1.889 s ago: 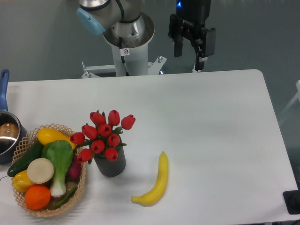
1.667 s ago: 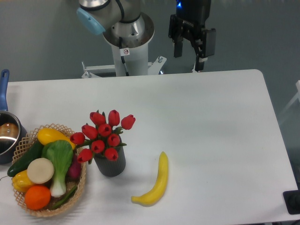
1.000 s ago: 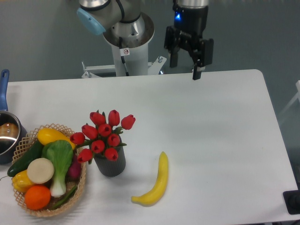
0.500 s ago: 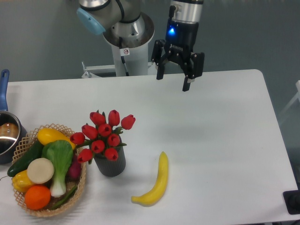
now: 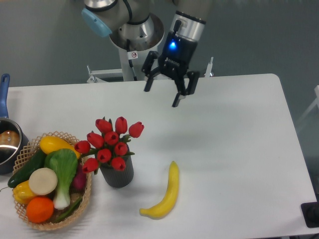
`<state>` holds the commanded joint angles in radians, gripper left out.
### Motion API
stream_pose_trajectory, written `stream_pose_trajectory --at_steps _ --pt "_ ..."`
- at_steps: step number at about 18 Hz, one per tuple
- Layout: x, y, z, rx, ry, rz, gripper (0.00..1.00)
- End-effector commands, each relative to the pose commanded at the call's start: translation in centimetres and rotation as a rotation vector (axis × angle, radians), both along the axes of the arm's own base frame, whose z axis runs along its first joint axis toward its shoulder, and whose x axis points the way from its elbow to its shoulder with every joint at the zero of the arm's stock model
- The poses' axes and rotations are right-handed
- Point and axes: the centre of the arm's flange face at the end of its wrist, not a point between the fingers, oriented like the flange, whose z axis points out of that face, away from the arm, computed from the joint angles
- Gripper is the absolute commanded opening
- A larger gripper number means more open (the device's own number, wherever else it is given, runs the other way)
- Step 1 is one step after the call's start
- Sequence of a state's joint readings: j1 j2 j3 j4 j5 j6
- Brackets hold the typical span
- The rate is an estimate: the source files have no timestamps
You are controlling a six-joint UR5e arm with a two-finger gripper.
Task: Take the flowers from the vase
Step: 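Move the open gripper toward the red tulips in the black vase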
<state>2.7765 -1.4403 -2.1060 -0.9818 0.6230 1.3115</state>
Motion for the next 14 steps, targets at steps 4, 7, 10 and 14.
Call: stream_pose_trajectory --at_steps 4,7,10,14 --pt "0.5 0.3 -2.7 0.03 -0.077 -0.015 1.0" --pt "-0.3 1.0 -3.1 0.051 -0.078 -0.026 1.0" --pt "-0.3 2.0 -4.1 0.054 -0.067 -0.049 1.0" --pt "-0.2 3.9 -4.6 0.048 -0.062 -0.088 1.0"
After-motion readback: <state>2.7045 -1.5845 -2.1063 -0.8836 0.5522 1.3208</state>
